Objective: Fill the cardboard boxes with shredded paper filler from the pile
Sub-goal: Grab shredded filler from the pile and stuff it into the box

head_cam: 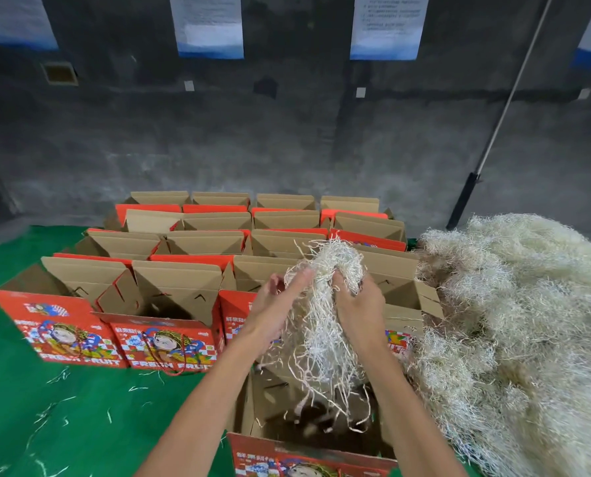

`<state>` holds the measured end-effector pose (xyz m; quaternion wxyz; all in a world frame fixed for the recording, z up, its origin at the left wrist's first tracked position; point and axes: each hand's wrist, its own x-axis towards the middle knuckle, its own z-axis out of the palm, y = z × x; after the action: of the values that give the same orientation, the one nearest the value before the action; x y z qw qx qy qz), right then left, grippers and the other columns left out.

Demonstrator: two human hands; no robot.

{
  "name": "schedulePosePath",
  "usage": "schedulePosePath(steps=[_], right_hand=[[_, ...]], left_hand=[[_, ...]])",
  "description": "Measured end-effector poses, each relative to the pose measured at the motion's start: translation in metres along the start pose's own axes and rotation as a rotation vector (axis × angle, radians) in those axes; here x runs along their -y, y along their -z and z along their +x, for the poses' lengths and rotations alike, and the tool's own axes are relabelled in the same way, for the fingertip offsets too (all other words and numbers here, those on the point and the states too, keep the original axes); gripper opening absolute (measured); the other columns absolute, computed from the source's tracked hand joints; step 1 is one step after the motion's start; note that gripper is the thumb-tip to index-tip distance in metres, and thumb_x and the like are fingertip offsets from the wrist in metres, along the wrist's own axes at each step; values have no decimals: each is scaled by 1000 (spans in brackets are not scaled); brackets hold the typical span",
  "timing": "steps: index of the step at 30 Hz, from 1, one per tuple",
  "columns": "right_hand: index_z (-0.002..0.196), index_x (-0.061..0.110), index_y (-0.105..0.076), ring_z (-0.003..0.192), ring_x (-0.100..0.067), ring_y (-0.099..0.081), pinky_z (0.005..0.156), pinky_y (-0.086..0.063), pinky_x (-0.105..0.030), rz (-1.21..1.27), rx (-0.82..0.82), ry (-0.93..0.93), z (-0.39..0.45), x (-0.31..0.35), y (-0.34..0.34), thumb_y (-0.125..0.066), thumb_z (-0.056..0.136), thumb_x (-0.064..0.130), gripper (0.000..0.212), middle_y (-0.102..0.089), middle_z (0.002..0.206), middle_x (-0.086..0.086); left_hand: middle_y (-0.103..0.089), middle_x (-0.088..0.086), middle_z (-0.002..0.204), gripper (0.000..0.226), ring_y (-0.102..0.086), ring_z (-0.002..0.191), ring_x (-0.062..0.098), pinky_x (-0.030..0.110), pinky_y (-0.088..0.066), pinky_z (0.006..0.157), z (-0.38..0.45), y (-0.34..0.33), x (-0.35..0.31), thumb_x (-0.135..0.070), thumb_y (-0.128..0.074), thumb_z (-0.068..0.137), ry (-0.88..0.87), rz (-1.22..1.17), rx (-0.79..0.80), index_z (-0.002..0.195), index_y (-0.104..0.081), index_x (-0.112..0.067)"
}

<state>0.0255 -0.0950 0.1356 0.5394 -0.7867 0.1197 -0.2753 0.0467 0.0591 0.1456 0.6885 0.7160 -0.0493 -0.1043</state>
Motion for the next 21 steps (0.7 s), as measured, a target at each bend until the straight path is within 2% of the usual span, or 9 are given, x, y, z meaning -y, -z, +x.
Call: schedulePosePath(steps=[2,4,6,9,12,15,17,19,21], right_hand=[[114,24,-57,57,3,-51,66,-44,-22,4,22,27,-4,4,-5,-51,98,49,30,-60,75,16],[100,25,-59,57,3,-52,60,-41,-14,25,54,68,-9,6,-8,-42,98,61,40,-59,66,18],[92,26,-60,52,0,-47,54,-37,-12,76,45,59,-10,4,-5,-38,94,73,52,-51,57,16],[102,17,-66,49,-8,-31,52,-35,-26,126,-30,31,-4,-1,8,-45,91,72,60,-35,55,10],[85,11,-64,47,-13,-27,50,-30,-28,220,-29,-28,-2,-7,18,-54,88,71,61,-34,54,3],[138,7,-48,44,-5,-29,52,-32,-21,202,-47,-128,-1,-11,24,-57,81,76,89,-35,49,7],[149,10,-36,50,0,-33,63,-36,-21,207,-40,-166,0,-15,26,-60,78,77,101,-40,53,9],[139,8,-50,53,-4,-35,74,-40,-20,228,-30,-155,2,-17,29,-62,78,75,92,-44,54,2],[99,18,-67,45,-9,-29,55,-38,-14,238,-52,-152,4,-20,37,-62,78,76,62,-40,49,-1]], left_hand=[[-28,-8,158,132,-31,143,16,44,-29,112,-5,-11,6,-97,-59,52,-54,62,-47,157,-14,-29],[-57,-14,124,126,-54,109,4,30,-44,93,-5,-19,6,-93,-61,57,-93,87,-100,150,-31,-14],[-68,-5,99,118,-57,81,4,29,-49,81,-3,-16,5,-88,-62,61,-75,55,-136,145,-39,-7],[-44,8,145,125,-48,121,19,41,-42,101,1,0,6,-87,-70,52,86,-62,-154,151,-31,-20],[-43,11,145,127,-49,128,33,55,-43,105,0,16,10,-78,-84,36,189,-235,-152,144,-39,-26],[-60,15,127,119,-63,109,34,48,-58,83,2,28,16,-64,-93,36,251,-376,-141,135,-47,-17],[-71,12,101,94,-69,85,27,33,-59,56,1,33,19,-57,-92,42,251,-392,-125,117,-55,-14],[-74,10,87,80,-70,72,26,34,-58,60,2,36,26,-54,-95,40,236,-399,-99,100,-61,-14],[-75,12,94,77,-73,80,28,40,-59,70,2,43,28,-52,-96,45,223,-405,-107,103,-65,-13]])
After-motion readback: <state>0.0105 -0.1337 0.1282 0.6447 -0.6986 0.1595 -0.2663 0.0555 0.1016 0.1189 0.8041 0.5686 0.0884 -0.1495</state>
